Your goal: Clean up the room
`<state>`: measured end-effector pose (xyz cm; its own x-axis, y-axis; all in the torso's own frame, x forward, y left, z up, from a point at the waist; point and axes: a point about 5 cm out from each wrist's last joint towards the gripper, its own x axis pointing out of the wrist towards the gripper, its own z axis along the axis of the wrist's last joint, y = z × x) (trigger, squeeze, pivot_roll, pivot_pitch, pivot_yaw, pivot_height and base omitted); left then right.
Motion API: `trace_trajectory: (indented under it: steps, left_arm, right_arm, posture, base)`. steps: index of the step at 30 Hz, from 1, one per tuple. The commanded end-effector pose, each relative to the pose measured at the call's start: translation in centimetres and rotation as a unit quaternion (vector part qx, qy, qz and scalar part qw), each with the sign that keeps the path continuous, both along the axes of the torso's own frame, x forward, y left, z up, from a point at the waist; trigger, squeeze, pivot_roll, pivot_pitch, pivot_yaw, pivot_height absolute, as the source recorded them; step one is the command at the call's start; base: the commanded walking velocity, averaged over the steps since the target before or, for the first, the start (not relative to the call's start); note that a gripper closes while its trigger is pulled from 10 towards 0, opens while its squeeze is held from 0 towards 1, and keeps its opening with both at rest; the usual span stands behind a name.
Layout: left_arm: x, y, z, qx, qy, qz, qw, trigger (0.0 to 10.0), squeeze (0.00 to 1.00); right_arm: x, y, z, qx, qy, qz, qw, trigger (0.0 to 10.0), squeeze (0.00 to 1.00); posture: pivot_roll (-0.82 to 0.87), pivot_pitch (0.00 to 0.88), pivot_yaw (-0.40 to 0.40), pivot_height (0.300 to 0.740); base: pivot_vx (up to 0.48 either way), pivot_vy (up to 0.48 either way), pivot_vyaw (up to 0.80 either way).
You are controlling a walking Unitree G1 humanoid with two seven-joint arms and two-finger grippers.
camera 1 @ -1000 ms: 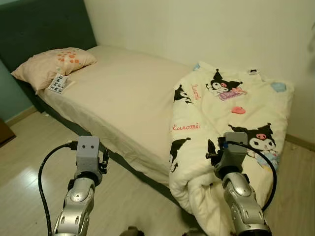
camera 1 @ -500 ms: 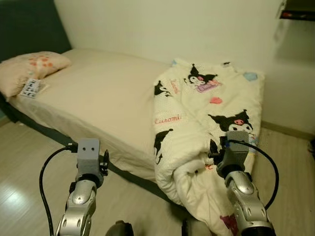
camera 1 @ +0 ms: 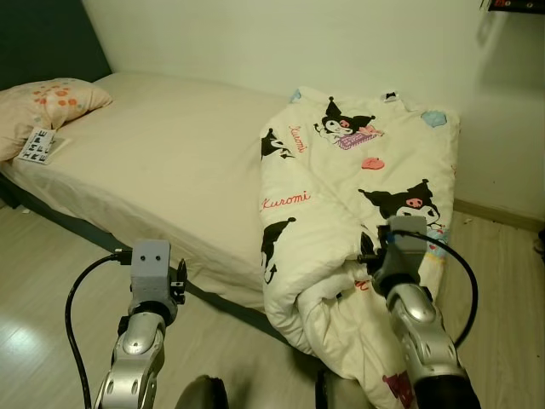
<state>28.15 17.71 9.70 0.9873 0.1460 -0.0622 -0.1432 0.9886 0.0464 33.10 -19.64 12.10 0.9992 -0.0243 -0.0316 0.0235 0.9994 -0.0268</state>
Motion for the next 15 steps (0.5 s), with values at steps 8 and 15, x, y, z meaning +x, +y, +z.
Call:
trace_trajectory:
  steps: [8, 15]
  left_arm:
    - [-1.1, 1.7, 0.0, 0.011, 0.004, 0.021, 1.000, 10.0, 0.00]
    - [-2.2, 2.9, 0.8, 0.026, -0.011, 0.033, 0.999, 10.0, 0.00]
  right_arm:
    - [1.6, -0.8, -0.9, 0.060, 0.033, -0.031, 0.997, 10.0, 0.00]
    - [3.0, -0.8, 0.2, 0.086, 0.018, -0.036, 0.995, 10.0, 0.00]
  posture:
    - [-0.07, 0.196, 0.046, 0.590]
    - [-0.02, 0.225, 0.032, 0.575]
  base:
    - [0.000, 0.000, 0.00]
    - [0.000, 0.000, 0.00]
